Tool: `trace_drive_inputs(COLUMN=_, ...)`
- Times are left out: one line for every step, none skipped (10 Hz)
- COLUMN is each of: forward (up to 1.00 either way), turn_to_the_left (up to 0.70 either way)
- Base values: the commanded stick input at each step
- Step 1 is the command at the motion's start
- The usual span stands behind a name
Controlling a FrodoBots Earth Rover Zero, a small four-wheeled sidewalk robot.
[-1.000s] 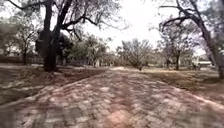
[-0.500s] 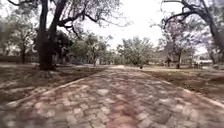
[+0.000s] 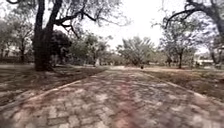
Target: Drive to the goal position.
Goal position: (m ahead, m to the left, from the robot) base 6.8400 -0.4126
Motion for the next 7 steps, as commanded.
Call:
trace_drive_inputs(forward=0.7, turn_to_the_left=0.0)
trace_drive_inputs(forward=0.7, turn_to_the_left=0.0)
trace_drive_inputs(forward=0.7, turn_to_the_left=0.0)
trace_drive_inputs(forward=0.7, turn_to_the_left=0.0)
trace_drive_inputs(forward=0.7, turn_to_the_left=0.0)
trace_drive_inputs(forward=0.7, turn_to_the_left=0.0)
trace_drive_inputs(forward=0.7, turn_to_the_left=0.0)
